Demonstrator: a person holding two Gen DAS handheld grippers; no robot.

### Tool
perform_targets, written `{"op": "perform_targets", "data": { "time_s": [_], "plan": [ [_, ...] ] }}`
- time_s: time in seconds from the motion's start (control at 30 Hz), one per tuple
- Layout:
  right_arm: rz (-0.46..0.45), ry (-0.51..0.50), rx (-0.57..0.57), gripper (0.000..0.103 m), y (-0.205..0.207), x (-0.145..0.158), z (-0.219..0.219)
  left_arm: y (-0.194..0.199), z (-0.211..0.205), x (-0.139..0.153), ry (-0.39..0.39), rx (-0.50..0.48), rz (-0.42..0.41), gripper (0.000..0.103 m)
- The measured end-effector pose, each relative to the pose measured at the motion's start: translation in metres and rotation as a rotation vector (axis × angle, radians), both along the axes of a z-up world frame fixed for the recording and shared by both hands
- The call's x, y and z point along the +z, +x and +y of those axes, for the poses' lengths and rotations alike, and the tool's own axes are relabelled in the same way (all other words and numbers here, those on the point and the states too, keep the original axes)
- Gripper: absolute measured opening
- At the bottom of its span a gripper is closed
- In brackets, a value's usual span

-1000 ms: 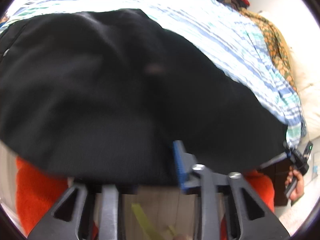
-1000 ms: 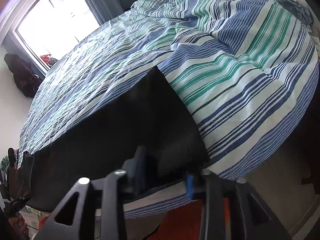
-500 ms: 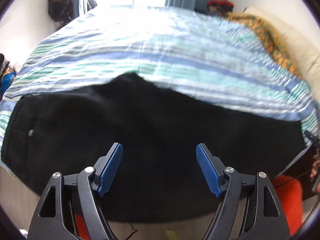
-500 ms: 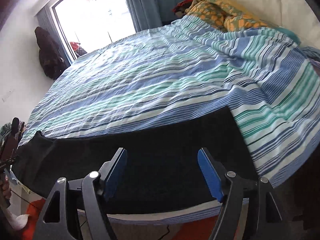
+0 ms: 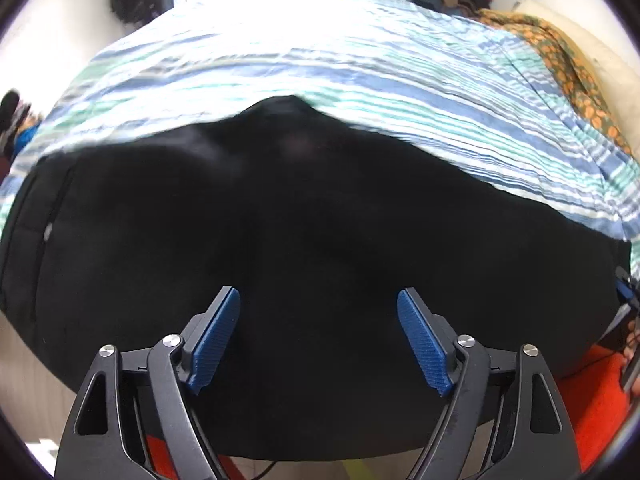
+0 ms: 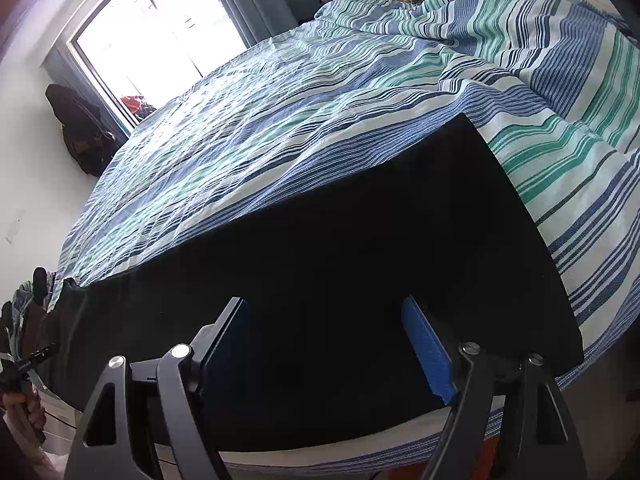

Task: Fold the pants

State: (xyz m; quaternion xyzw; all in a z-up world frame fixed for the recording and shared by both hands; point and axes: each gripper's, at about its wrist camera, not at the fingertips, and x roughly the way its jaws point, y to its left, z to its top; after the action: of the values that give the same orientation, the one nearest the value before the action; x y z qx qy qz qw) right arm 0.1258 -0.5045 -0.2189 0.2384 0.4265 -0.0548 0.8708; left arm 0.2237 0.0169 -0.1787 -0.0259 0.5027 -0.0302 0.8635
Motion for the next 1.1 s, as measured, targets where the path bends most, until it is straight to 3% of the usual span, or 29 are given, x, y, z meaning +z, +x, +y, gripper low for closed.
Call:
{"op": "perform_targets", "data": {
  "time_s": [0.07, 0.23, 0.4, 0.6, 0.7, 0.8, 0.87, 1.1],
  "plan": [
    [0.005, 0.013, 0.003, 0.079, 0.001, -0.002, -0.002, 0.000, 0.006, -0.009, -0.024, 0.013, 0.016, 0.083],
    [0.036, 0.029, 0.009, 0.079, 0.006, -0.004, -0.005, 0.005, -0.013, -0.016, 0.052, -0.047, 0.045, 0.093],
    [0.112, 0.026, 0.030, 0.079, 0.018, -0.004, -0.006, 0.012, -0.017, -0.021, 0.047, -0.046, 0.077, 0.097],
    [0.175, 0.141, -0.005, 0.079, 0.029, -0.003, -0.022, 0.009, -0.017, -0.025, 0.071, -0.071, 0.061, 0.098],
    [0.133, 0.224, -0.017, 0.089, 0.026, -0.006, -0.030, 0.011, -0.018, -0.028, 0.081, -0.091, 0.045, 0.101],
    [0.036, 0.227, 0.019, 0.097, 0.017, -0.007, -0.028, 0.012, -0.019, -0.030, 0.089, -0.094, 0.031, 0.102],
    [-0.046, 0.191, 0.037, 0.098, 0.006, -0.007, -0.023, 0.012, -0.020, -0.030, 0.094, -0.094, 0.030, 0.102],
    [-0.243, 0.275, -0.100, 0.097, -0.022, 0.022, -0.044, 0.015, -0.018, -0.018, 0.088, -0.059, 0.065, 0.101]
  ]
}}
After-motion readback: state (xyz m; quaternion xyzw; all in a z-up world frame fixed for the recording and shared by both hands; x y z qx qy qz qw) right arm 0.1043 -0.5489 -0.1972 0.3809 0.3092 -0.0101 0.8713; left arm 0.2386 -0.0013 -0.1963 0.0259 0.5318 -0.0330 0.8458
